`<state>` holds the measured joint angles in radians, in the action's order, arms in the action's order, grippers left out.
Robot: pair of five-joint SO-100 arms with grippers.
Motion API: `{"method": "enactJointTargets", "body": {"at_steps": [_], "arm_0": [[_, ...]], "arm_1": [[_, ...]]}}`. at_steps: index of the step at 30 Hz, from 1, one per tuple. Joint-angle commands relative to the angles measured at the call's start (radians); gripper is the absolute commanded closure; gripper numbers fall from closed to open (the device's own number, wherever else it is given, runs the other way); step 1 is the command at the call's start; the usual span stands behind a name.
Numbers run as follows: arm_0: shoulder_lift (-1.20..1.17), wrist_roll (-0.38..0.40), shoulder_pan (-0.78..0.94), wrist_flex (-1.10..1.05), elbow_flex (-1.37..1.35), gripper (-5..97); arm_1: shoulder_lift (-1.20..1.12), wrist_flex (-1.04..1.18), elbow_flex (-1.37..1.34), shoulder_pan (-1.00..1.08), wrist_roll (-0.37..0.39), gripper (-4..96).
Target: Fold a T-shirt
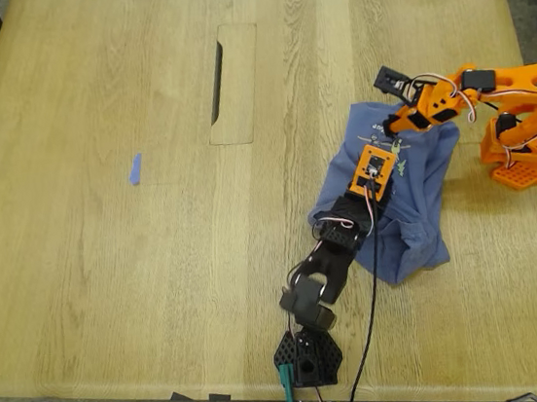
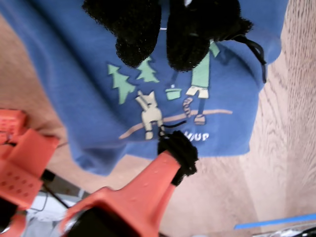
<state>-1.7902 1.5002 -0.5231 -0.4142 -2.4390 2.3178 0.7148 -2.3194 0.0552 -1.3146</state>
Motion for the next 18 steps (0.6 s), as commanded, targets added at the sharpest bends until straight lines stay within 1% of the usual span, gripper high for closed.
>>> {"method": "enactJointTargets", "body": {"at_steps": [1, 5, 9, 13, 18], "arm_0": [[0.005, 0.015, 0.031, -0.051, 0.092, 88], [0.009, 0.017, 0.064, -0.057, 0.046, 92], [-0.018, 0.015, 0.109, -0.063, -0.017, 92], [-0.055, 0.029, 0.172, -0.061, -0.095, 92], [-0.12, 0.063, 0.259, -0.044, -0.204, 92]], "arm_1": [[-0.009, -0.041, -0.008, -0.025, 0.011, 91.6], [0.032, -0.1, -0.146, -0.029, 0.025, 91.6], [0.164, -0.129, -0.314, 0.014, 0.037, 91.6], [0.348, -0.058, -0.437, 0.097, 0.029, 91.6], [0.549, 0.069, -0.506, 0.198, 0.017, 91.6]]}}
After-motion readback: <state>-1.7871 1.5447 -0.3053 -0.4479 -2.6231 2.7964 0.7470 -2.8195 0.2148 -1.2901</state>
